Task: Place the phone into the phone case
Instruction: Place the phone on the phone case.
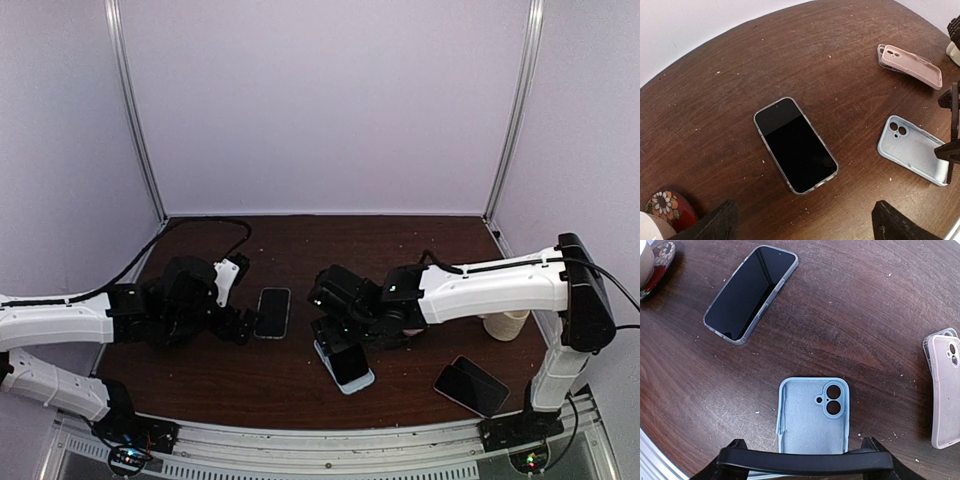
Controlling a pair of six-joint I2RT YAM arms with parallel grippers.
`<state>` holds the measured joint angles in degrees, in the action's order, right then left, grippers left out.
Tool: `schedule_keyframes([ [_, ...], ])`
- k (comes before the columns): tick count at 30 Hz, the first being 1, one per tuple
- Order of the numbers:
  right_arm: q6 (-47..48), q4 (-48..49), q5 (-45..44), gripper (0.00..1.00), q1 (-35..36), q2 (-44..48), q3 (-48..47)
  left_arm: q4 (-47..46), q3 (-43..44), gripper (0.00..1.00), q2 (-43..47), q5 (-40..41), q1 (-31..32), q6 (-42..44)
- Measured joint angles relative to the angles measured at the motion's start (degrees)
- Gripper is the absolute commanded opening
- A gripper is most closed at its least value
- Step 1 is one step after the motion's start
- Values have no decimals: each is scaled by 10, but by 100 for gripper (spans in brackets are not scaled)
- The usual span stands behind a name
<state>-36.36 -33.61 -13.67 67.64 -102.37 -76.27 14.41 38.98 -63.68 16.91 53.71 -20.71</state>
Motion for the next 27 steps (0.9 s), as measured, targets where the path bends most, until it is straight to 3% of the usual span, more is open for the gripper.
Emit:
schedule_keyframes([
  [27,17,-37,16,21,-5,-66,-33,3,0,96,-12,3,0,-5],
])
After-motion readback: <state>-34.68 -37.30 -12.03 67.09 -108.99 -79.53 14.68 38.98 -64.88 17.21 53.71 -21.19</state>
